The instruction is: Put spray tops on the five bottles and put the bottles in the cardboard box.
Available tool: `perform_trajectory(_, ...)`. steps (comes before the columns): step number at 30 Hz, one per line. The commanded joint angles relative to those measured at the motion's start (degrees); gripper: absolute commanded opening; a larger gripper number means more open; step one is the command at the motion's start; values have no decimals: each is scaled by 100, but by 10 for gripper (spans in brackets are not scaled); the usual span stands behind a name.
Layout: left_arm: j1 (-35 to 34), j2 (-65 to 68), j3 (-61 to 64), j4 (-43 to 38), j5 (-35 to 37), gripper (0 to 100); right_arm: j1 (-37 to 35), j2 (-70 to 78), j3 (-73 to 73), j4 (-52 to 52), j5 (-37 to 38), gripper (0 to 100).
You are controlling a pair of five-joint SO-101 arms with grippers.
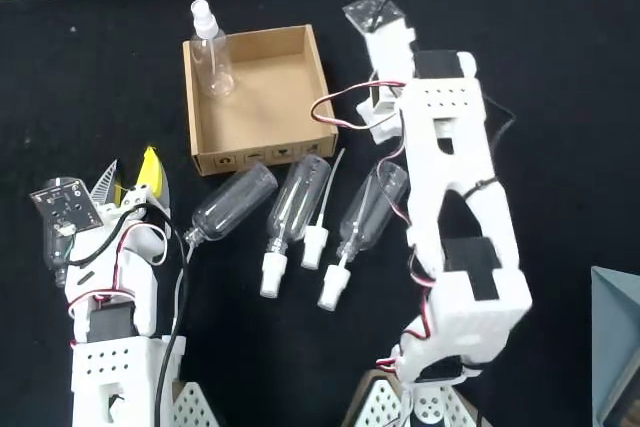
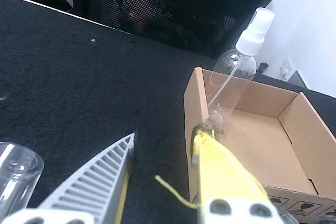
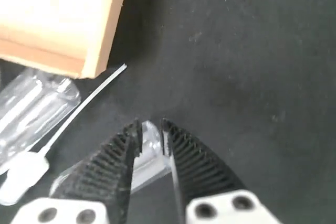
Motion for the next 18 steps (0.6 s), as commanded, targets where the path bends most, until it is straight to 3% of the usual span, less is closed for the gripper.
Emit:
perform_trajectory(1, -75, -70, 136, 18, -62, 173, -141, 136, -66, -378, 378, 15)
perform_trajectory(12, -75, -70, 136, 18, -62, 174, -88, 910, -22, -466, 1125, 11)
perform_trajectory(18, -75, -70, 136, 18, -62, 174, 18, 901, -40, 26, 1363, 11)
